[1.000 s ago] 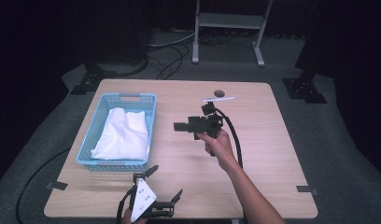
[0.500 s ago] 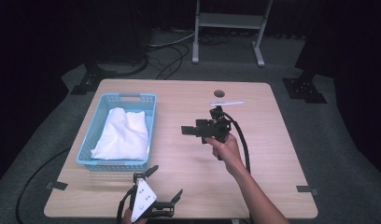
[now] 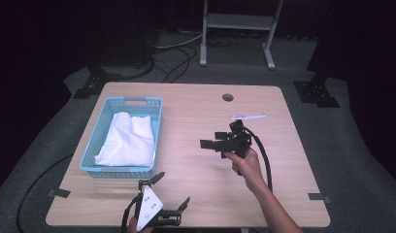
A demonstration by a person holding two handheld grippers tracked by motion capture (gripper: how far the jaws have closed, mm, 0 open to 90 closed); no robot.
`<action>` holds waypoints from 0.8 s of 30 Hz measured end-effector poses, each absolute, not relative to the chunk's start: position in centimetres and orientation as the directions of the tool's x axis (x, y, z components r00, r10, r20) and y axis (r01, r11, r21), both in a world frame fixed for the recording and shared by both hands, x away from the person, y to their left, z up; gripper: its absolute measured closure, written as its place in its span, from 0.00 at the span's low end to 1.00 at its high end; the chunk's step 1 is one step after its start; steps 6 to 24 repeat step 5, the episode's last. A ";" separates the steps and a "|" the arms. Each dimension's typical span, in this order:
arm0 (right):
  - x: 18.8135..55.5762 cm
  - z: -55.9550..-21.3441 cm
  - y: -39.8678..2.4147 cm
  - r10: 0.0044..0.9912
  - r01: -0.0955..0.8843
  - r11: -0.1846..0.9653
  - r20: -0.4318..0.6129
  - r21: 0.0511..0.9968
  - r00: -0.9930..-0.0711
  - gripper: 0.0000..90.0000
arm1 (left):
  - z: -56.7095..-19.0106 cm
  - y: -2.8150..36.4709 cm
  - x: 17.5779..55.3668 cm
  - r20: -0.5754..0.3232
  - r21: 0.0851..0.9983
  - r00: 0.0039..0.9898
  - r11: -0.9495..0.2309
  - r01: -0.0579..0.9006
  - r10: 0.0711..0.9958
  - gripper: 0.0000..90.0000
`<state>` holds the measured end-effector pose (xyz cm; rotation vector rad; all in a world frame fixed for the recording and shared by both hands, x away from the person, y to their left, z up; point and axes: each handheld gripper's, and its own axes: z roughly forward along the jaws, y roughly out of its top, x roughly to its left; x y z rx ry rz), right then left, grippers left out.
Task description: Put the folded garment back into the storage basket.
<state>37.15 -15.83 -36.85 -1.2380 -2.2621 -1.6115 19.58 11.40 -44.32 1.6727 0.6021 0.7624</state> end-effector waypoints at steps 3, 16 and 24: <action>36.7 -37.4 -16.7 0.564 0.667 0.121 0.502 0.735 -0.656 0.04 | -44.3 11.4 19.6 0.170 0.975 0.657 -0.224 -0.003 0.734 0.00; 36.2 -37.8 -17.4 0.570 0.666 0.113 0.501 0.737 -0.651 0.05 | -44.3 11.4 19.6 0.172 0.974 0.659 -0.228 -0.001 0.732 0.00; 36.2 -37.8 -17.4 0.570 0.666 0.113 0.501 0.737 -0.651 0.05 | -44.3 11.4 19.6 0.172 0.974 0.659 -0.228 -0.001 0.732 0.00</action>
